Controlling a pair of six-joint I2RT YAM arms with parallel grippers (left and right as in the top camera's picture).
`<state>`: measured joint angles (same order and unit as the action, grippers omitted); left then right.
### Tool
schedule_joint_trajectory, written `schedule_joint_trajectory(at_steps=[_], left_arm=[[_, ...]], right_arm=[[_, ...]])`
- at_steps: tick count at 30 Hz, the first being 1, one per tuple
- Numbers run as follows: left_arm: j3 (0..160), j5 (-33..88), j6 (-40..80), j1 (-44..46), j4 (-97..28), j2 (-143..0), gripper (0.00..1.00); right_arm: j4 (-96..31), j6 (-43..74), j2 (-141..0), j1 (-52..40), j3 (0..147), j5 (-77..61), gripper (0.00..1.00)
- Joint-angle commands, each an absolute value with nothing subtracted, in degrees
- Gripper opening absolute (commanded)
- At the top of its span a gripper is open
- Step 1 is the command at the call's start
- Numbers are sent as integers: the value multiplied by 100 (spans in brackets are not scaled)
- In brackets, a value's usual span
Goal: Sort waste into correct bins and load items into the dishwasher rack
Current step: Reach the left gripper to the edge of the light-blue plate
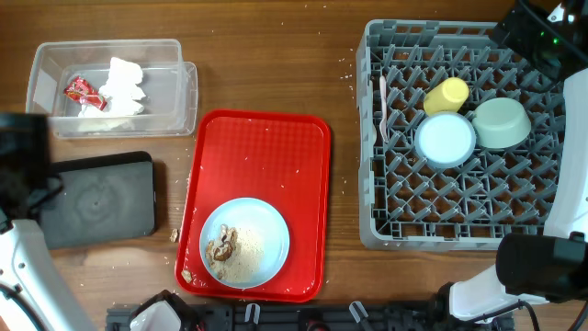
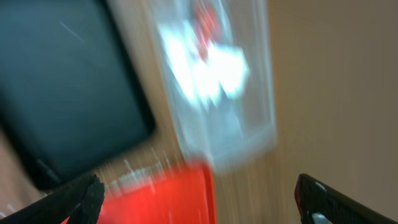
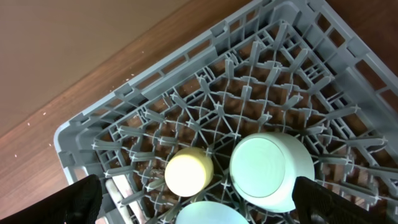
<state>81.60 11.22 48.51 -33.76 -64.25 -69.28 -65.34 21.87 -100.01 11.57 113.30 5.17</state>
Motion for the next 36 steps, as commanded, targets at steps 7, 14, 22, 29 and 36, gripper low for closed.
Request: schedule_joint_trajectory(at_steps=[7,14,22,29,36], left_arm=[[8160,309,5218,1380,-6768,-8359,99],[8158,-263,6178,3100,-6473,-9776,67],[8158,333,7920,4051,-6871,-11417,67],[7701,298,8320,3894,-7094,-11413,69],[7126,482,8272,3750,-6462,-11413,53]], right_arm=[[-6386,2265,-9990,1155,11426,563,100],[-6386,2268,-9990,1155,11426,561,100],[-6386,2268,-9990,1155,11426,563,100],[-6386,2265,-9990,1153,11426,563,100],[-6386,2268,-9990,1155,11426,563,99]])
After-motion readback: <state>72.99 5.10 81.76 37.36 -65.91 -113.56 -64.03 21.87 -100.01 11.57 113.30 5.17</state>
